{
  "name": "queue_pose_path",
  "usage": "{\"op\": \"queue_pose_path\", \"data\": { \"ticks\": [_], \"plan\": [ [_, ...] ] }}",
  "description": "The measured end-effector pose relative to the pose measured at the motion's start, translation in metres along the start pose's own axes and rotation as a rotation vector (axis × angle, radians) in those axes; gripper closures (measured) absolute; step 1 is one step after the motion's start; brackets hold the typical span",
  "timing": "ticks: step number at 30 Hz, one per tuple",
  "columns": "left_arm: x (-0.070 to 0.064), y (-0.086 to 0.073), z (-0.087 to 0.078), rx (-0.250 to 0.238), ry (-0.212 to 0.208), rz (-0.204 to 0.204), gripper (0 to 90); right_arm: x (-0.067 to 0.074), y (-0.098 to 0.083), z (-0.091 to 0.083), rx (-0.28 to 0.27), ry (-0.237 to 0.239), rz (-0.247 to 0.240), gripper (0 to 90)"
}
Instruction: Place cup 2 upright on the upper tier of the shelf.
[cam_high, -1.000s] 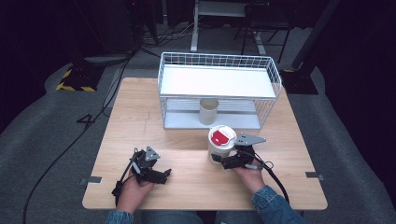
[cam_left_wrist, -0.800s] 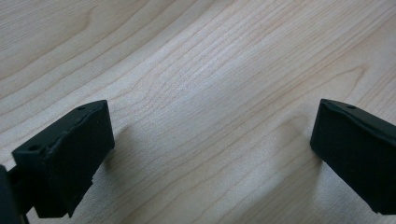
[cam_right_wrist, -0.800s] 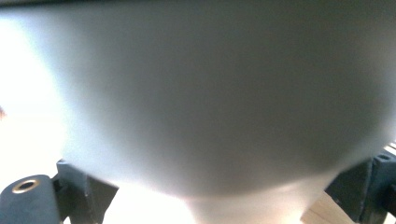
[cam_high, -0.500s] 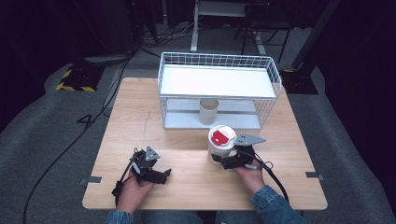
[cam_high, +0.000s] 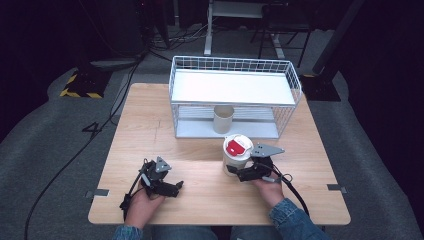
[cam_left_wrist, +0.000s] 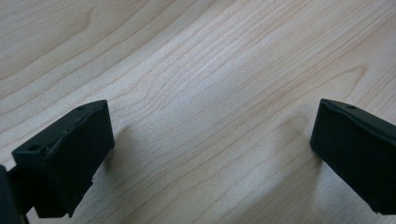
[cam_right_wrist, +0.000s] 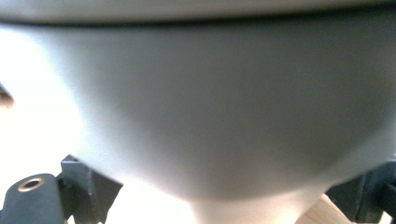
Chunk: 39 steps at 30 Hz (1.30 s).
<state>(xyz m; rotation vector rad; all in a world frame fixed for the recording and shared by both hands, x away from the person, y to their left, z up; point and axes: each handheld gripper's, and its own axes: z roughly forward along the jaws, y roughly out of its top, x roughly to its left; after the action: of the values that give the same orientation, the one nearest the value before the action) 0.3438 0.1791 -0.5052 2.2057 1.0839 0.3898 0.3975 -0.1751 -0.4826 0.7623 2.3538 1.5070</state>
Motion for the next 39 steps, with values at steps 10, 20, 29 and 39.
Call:
{"op": "queue_pose_path", "data": {
  "ticks": [10,20,29,39],
  "plan": [
    [0.000,0.000,0.000,0.001,0.000,0.000,0.2,0.003,0.002,-0.003,-0.014,-0.012,-0.037,12.1],
    [0.000,0.000,0.000,0.001,0.000,0.000,0.2,0.003,0.010,-0.013,-0.043,-0.008,-0.034,12.1],
    [0.000,0.000,0.000,0.001,0.000,0.000,0.2,0.003,0.022,-0.026,-0.041,-0.006,-0.043,12.2],
    [0.000,0.000,0.000,0.001,-0.001,0.000,0.1,0.006,0.040,-0.036,-0.052,0.003,-0.062,12.2]
  ]
}}
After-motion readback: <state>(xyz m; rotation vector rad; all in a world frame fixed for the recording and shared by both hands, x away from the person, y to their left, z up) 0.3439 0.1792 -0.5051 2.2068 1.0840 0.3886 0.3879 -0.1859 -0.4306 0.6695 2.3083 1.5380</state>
